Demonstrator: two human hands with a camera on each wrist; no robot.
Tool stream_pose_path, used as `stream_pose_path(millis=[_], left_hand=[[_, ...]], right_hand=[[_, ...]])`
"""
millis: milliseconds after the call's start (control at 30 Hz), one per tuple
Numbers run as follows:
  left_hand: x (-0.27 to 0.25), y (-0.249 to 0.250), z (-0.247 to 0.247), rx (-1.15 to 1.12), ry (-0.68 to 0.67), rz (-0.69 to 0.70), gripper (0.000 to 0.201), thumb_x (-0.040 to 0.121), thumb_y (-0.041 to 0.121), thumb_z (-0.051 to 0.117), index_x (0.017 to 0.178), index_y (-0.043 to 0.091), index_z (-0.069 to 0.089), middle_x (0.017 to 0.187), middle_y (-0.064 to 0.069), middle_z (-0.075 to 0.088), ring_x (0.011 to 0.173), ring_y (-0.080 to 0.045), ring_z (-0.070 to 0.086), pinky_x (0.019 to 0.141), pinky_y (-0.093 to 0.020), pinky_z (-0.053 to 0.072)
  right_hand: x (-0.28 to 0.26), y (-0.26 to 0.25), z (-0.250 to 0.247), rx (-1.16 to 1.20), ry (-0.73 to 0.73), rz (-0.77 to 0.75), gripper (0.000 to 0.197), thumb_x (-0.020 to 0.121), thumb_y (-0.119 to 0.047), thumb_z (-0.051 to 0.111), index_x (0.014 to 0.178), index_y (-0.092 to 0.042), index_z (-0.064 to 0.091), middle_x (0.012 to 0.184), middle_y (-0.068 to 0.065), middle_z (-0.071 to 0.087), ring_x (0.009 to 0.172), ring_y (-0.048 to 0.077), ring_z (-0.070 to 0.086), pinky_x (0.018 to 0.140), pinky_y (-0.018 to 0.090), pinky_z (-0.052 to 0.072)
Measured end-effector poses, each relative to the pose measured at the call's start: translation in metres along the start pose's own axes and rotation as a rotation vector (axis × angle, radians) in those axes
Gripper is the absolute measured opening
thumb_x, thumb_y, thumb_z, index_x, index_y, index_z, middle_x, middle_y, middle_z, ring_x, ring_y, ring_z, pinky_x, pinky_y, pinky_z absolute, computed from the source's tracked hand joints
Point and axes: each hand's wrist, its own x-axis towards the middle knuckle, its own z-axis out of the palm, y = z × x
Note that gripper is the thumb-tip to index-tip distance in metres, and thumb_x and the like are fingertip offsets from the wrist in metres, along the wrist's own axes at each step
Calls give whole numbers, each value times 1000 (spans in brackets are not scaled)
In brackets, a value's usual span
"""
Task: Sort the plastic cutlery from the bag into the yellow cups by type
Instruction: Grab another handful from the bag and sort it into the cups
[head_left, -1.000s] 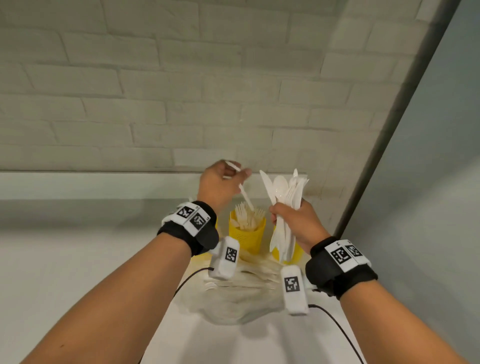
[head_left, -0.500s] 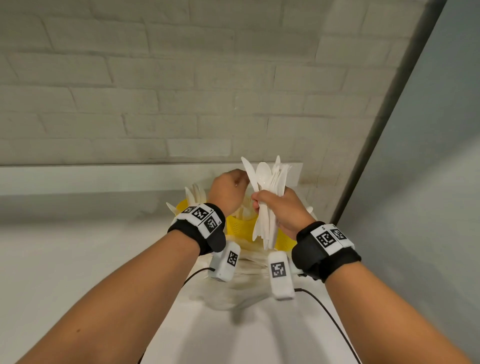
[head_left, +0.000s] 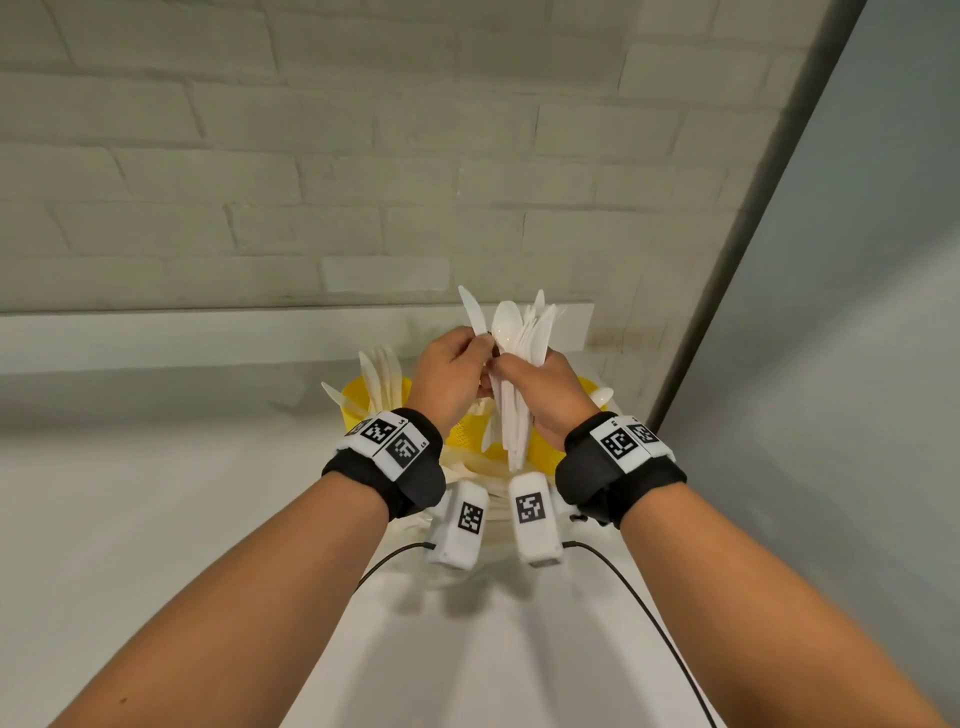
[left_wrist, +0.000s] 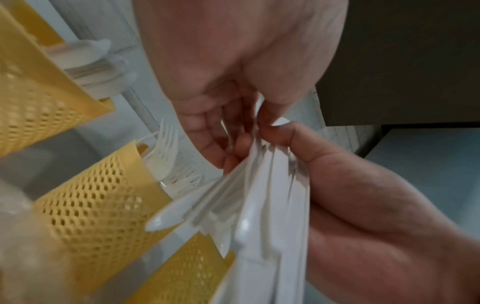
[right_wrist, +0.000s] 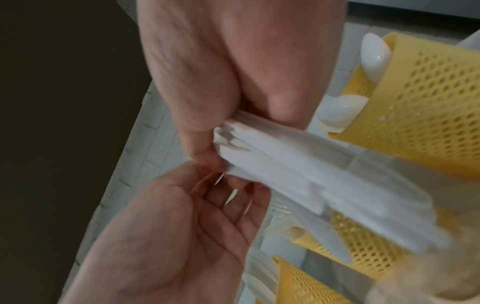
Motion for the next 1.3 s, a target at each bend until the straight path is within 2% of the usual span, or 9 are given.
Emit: stream_pose_path(millis=[100, 200, 333, 533, 833, 967, 1100, 1200, 1300], left_hand=[[2, -1, -4, -18, 75, -13, 23, 92, 23, 49, 85, 9, 66, 86, -14, 71, 81, -33, 68, 80, -48, 58], [-2, 4, -7, 28, 123, 22, 22, 93, 23, 53, 83, 9, 67, 78, -9, 63, 69, -18, 56, 69, -32, 48], [-1, 6, -29, -2, 271, 71, 22, 90, 26, 60, 85, 6, 68, 66, -2, 55, 63, -17, 48, 65, -34, 42], [5, 5, -84, 353, 556, 196, 5, 89, 13, 58, 90, 12, 63, 70, 1, 57, 68, -19, 51, 61, -22, 31], [2, -27, -88, 822, 131, -155, 11, 91, 21, 56, 91, 11, 61, 103, -20, 71, 96, -35, 65, 80, -33, 48], [2, -17, -90, 708, 223, -90, 49, 93, 28, 59, 137, 7, 49, 131, -13, 58, 116, -26, 59, 93, -27, 42], [-6, 0, -74, 429, 364, 99, 39, 96, 43, 51, 119, 12, 58, 116, -7, 58, 100, -21, 60, 84, -27, 44], [-15, 3, -57, 77, 112, 21, 53, 92, 62, 39, 110, 16, 59, 106, -3, 68, 95, -15, 65, 85, -31, 50], [-16, -12, -46, -129, -218, -72, 74, 78, 80, 45, 131, 28, 52, 126, 3, 64, 117, -13, 61, 104, -38, 46]], right_hand=[[-3, 1, 1, -42, 9, -3, 22, 84, -5, 61, 104, -7, 69, 97, 14, 72, 92, 28, 69, 85, 39, 55], [-4, 0, 2, -84, 35, -2, 11, 83, -6, 59, 92, -8, 66, 79, 9, 67, 76, 24, 64, 74, 36, 53], [-2, -1, 5, -82, 63, -9, 12, 80, -3, 56, 69, -10, 57, 59, 6, 55, 59, 21, 51, 66, 35, 46], [-5, -3, 15, -48, -47, 19, 12, 82, -3, 56, 74, -11, 57, 60, 4, 55, 59, 18, 52, 63, 30, 48], [-6, 2, 35, -117, -229, 25, 8, 84, -10, 63, 75, -10, 64, 71, 9, 63, 74, 25, 58, 80, 43, 51], [-3, 2, 34, -83, -216, 42, 7, 85, -10, 64, 79, -9, 66, 72, 10, 65, 74, 24, 61, 83, 44, 52], [0, -4, 36, -39, -220, 33, 8, 86, -9, 62, 80, -7, 66, 73, 11, 65, 73, 23, 61, 79, 40, 51], [-1, -12, 40, 39, -273, 11, 10, 89, -6, 58, 94, -5, 68, 82, 8, 71, 78, 20, 68, 72, 28, 55], [1, -16, 41, -2, -293, -11, 17, 91, -12, 57, 103, -6, 68, 93, 12, 72, 89, 24, 70, 77, 34, 57]])
